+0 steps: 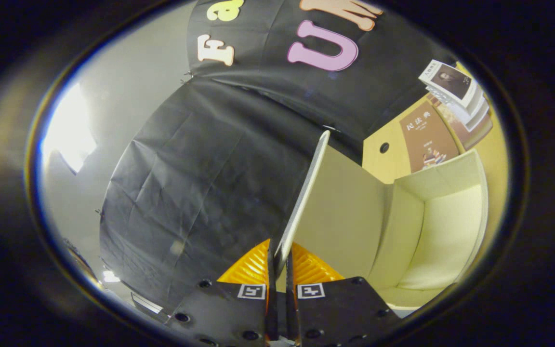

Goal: Open the storage box then place both shoes into the box .Put the left shoe in first, then the right shoe, with the right side of both shoes facing outward in a uniform manner.

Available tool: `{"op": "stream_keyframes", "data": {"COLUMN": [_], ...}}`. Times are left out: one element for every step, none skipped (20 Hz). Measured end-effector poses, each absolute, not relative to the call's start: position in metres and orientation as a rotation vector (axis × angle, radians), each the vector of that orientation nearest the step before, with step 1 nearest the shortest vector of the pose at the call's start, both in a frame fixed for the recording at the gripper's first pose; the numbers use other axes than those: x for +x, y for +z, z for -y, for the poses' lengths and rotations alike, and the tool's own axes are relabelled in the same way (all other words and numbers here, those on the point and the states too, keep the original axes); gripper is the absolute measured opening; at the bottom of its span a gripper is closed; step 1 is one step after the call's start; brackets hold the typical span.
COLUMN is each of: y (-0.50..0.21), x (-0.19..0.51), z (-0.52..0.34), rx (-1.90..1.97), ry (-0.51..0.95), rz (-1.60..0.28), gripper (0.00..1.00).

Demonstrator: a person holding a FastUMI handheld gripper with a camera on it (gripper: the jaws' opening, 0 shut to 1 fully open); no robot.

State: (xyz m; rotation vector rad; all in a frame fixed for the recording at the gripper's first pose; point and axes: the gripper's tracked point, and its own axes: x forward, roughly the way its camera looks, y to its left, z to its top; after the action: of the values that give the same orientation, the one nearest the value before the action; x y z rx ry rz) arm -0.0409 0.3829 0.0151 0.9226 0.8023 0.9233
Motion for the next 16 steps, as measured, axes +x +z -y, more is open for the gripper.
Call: {"op": "stream_keyframes", "data": {"y": [0.013, 0.013, 0.012, 0.010, 0.008, 0.006, 0.004, 0.006, 0.000, -0.002, -0.002, -0.002, -0.003, -0.004, -0.008, -0.013], "x": [-0.043, -0.045, -0.045, -0.046, -0.047, -0.049, -0.049, -0.053, -0.050, -0.052, -0.051, -0.052, -0.050, -0.047, -0.047, -0.045], "z": [-0.394, -0.403, -0.412, -0.420, -0.426, -0.433, -0.441, -0.446, -0.451, -0.454, -0.456, -0.454, -0.454, -0.443, -0.439, -0.431], "rx": [0.908, 0.896, 0.887, 0.876, 0.865, 0.855, 0.849, 0.837, 0.793, 0.749, 0.706, 0.671, 0.645, 0.608, 0.572, 0.541], "ry": [0.931, 0.938, 0.942, 0.946, 0.949, 0.954, 0.960, 0.988, 0.982, 0.983, 0.981, 0.985, 0.991, 0.981, 0.971, 0.962], "rz": [-0.804, -0.803, -0.806, -0.807, -0.808, -0.815, -0.826, -0.828, -0.821, -0.801, -0.777, -0.757, -0.739, -0.722, -0.703, -0.682], "gripper": [0.10, 0.10, 0.10, 0.10, 0.10, 0.10, 0.10, 0.10, 0.21, 0.32, 0.43, 0.54, 0.65, 0.76, 0.87, 0.98]}}
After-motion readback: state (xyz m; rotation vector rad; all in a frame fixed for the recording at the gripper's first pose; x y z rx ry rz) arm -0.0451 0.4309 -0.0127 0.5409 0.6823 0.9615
